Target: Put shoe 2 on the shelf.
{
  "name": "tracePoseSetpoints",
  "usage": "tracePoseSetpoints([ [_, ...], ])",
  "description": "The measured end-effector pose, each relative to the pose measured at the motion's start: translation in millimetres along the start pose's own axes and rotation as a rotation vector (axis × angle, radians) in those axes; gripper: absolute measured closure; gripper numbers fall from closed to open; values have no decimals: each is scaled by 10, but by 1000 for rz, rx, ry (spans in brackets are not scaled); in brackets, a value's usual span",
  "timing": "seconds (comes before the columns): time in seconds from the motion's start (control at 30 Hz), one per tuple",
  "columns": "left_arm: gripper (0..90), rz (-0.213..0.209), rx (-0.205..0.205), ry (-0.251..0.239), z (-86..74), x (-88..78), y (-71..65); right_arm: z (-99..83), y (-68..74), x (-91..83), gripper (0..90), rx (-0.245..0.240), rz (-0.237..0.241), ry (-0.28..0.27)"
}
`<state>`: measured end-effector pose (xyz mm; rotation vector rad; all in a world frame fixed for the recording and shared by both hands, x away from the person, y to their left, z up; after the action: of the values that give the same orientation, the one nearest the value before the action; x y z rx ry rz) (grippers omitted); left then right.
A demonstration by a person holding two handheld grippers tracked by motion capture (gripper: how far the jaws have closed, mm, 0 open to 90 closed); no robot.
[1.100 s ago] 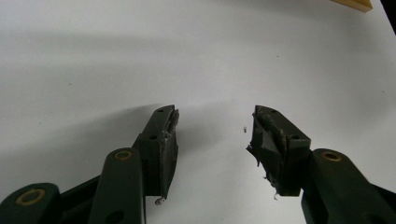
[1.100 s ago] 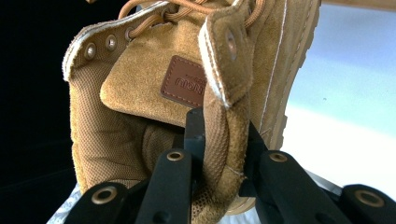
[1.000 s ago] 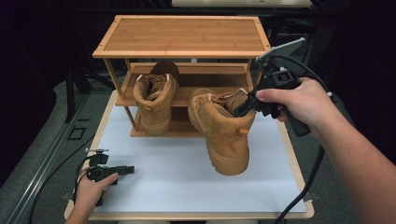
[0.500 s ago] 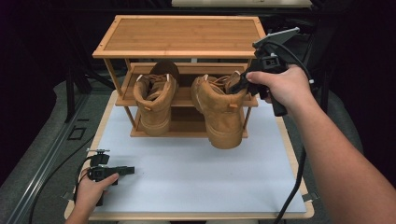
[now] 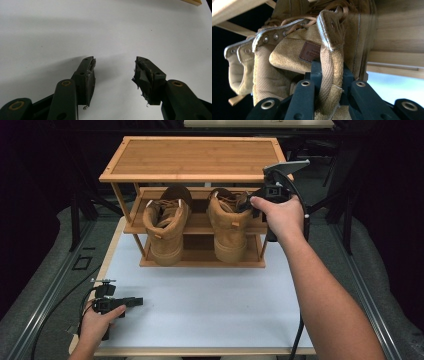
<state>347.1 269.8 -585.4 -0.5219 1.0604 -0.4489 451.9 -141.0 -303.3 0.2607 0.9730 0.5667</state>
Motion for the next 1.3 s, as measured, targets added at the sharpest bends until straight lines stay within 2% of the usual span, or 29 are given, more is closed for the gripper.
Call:
tracePoseSetpoints([
  [0.17,500,-3,1,-5,2,-1,-3,7,-6,76,791,10,-3,-37],
  [0.23,500,-2,2,-5,3,-3,-4,-10,0,119,789,22,21,-49],
  [0.27,500,-2,2,-6,4,-4,-4,-20,5,123,785,17,13,-58],
  [0.37,500,-4,2,-8,3,-6,-11,-83,36,141,761,-31,-19,-41],
  [0.5,499,-4,4,-8,0,-3,-24,-131,33,143,702,-46,-27,-28],
  [0.67,499,4,9,-6,5,-7,-17,-164,60,138,580,-51,20,-20],
  [0.73,499,4,7,-5,9,-2,-22,-167,69,116,569,-48,33,-11],
  [0.83,499,0,9,-4,19,2,-37,-157,74,69,556,-60,27,-22],
  [0.97,500,-21,19,-24,97,-36,-142,-163,77,-53,564,-70,28,-12],
  [1.0,503,-29,35,-29,151,-69,-215,-164,74,-146,564,-64,53,-27],
  [1.03,510,-29,35,-29,151,-69,-215,-164,74,-146,564,-64,53,-27],
  [1.07,523,-23,50,-32,209,-104,-304,-169,65,-239,575,-62,66,-40],
  [1.1,531,-18,64,-32,241,-125,-355,-182,60,-275,577,-61,70,-31],
  [1.13,541,-13,80,-33,277,-154,-411,-196,45,-307,580,-71,61,-28],
  [1.17,554,-13,80,-33,277,-154,-411,-209,28,-335,586,-76,54,-34],
  [1.2,571,-4,118,-44,368,-228,-539,-227,7,-363,594,-82,52,-37],
  [1.23,598,-4,118,-44,368,-228,-539,-227,7,-363,594,-82,52,-37],
  [1.27,622,-11,141,-57,483,-326,-684,-266,-30,-394,596,-101,54,-49],
  [1.3,639,-11,141,-57,483,-326,-684,-266,-30,-394,596,-101,54,-49],
])
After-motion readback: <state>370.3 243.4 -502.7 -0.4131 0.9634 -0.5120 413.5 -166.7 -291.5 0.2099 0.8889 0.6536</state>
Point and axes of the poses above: each handheld gripper's, and its own axes: x roughly forward along the jaws, z roughly out of its top, y roughly to its left, the point moved 5 cm from there along x, roughly forward along the jaws, and after that the axes turned 13 degrees about -x, right-handed, at the moved point
